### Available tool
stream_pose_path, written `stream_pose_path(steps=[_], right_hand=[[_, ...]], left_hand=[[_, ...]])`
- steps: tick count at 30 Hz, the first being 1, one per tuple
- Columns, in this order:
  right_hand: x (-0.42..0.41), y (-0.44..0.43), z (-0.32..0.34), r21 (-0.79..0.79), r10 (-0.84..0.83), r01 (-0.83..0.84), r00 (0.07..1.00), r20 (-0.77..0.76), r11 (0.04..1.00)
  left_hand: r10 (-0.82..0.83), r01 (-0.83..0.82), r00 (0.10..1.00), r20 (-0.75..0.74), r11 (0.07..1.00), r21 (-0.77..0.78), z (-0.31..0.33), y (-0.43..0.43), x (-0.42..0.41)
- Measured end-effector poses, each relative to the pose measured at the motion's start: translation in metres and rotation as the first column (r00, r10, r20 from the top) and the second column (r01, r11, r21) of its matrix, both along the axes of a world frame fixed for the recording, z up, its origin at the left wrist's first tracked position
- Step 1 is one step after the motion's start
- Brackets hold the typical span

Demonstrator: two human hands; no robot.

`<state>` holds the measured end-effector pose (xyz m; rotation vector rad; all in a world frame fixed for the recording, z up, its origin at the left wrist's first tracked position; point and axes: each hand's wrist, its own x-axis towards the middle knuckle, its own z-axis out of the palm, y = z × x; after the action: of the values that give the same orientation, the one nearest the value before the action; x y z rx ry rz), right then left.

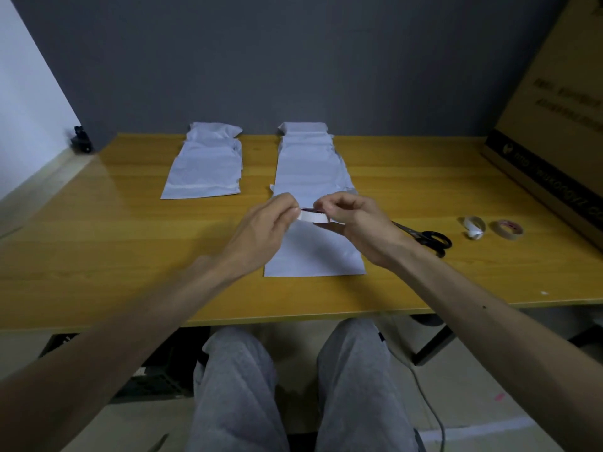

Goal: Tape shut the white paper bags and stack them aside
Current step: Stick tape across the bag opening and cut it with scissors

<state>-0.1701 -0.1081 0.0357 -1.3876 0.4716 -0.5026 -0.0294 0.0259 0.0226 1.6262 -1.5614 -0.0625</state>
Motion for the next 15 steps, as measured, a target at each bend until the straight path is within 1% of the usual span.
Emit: stream_pose_path(steps=[2,3,4,5,7,8,9,10,11,13,15], right_hand=[[0.004,-0.002,0.000,0.028,-0.055,0.056,0.998,-0.042,0.998],[0.004,-0.004,0.000,0.067,-0.035,0.039,0.997,-0.067,0.997],[0.004,-0.004,0.001,0.113,-0.008,0.016,0.997,-0.076,0.993],[0.003,-0.004,0.002,0.158,0.012,-0.002,0.998,-0.065,0.987],[0.001,-0.005,0.002,0.225,-0.006,0.010,1.000,-0.018,0.974],[0.001,-0.005,0.001,0.244,-0.037,0.033,0.999,0.009,0.969],[0.001,-0.005,0.000,0.254,-0.072,0.062,0.997,0.029,0.965],[0.002,-0.004,-0.001,0.252,-0.105,0.091,0.994,0.040,0.963],[0.003,-0.004,-0.003,0.237,-0.130,0.116,0.990,0.044,0.964],[0.005,-0.002,-0.004,0.192,-0.164,0.152,0.985,0.051,0.969],[0.009,0.002,-0.003,0.154,-0.164,0.153,0.984,0.063,0.976]], left_hand=[[-0.045,0.044,0.998,0.047,0.999,0.022,0.003,0.001,0.005],[-0.060,0.058,0.997,0.056,0.998,0.036,0.005,0.001,0.007],[-0.062,0.060,0.997,0.034,0.997,0.054,0.005,0.002,0.010],[-0.052,0.054,0.998,-0.030,0.996,0.074,0.005,0.003,0.014],[-0.004,0.026,0.970,-0.241,0.996,0.087,0.004,0.008,0.022],[0.030,-0.001,0.932,-0.362,0.997,0.079,0.003,0.011,0.024],[0.074,-0.038,0.873,-0.483,0.996,0.084,0.001,0.013,0.026],[0.127,-0.076,0.799,-0.587,0.991,0.111,-0.001,0.016,0.027],[0.180,-0.103,0.730,-0.659,0.983,0.153,-0.003,0.017,0.028],[0.251,-0.092,0.626,-0.739,0.964,0.249,-0.005,0.019,0.026],[0.271,-0.019,0.550,-0.790,0.950,0.312,-0.007,0.018,0.021]])
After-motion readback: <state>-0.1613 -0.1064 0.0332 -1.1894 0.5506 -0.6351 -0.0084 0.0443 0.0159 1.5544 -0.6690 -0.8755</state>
